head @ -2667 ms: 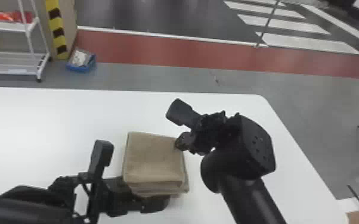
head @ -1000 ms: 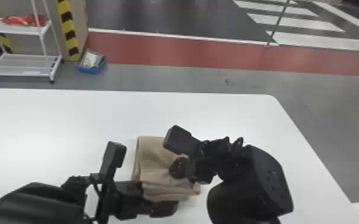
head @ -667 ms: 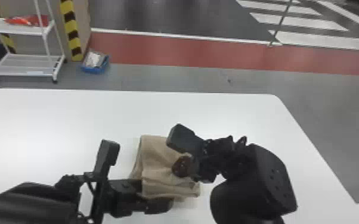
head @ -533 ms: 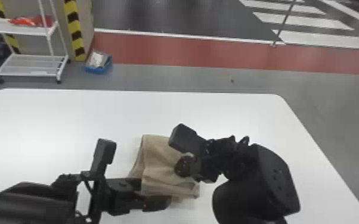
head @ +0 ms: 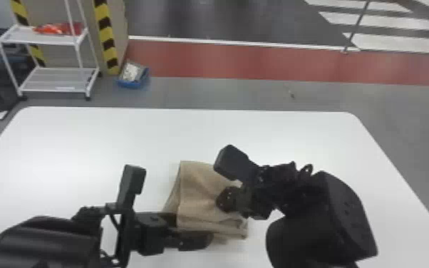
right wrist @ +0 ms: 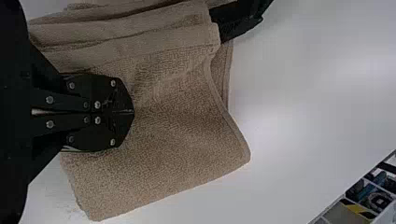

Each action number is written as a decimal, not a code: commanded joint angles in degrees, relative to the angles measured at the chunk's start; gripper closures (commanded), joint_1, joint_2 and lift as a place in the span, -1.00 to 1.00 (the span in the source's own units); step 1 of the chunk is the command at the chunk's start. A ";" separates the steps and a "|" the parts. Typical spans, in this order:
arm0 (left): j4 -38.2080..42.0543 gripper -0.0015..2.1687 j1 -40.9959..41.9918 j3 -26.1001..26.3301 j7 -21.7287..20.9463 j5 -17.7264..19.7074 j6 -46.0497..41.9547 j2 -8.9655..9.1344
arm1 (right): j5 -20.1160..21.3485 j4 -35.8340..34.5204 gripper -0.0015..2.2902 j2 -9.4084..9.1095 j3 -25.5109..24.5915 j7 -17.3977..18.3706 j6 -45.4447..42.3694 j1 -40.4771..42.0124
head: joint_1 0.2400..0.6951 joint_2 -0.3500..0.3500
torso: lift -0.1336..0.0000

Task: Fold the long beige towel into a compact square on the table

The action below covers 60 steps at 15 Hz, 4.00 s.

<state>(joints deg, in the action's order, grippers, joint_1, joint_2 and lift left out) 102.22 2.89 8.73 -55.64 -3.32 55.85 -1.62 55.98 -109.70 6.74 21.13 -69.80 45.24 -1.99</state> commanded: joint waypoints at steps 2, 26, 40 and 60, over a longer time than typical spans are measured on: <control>0.00 -0.86 0.10 -0.29 0.00 -0.02 0.01 -0.05 | -0.78 -2.27 0.39 -0.24 0.40 -0.25 0.42 0.76 | 1.00 -0.32 | -0.86; 2.55 -0.86 -0.43 -10.04 -9.22 6.31 10.73 0.21 | -2.45 -3.33 0.39 -2.26 1.46 -2.53 0.77 3.83 | 1.00 -0.01 | -0.86; 2.37 -0.86 -0.08 -19.01 -1.14 15.45 11.96 0.39 | -5.35 -4.38 0.39 -2.70 0.67 -1.65 0.77 4.53 | 1.00 0.15 | -0.86; 1.67 -0.86 -0.08 -18.48 -0.35 17.30 10.20 0.48 | -16.25 0.10 0.39 -6.79 -14.98 13.11 4.99 -2.94 | 1.00 -0.11 | -0.86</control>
<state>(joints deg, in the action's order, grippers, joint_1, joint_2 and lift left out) 103.73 2.74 -9.30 -55.96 13.59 66.12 -1.16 41.77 -105.15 0.09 8.09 -57.00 48.23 -5.20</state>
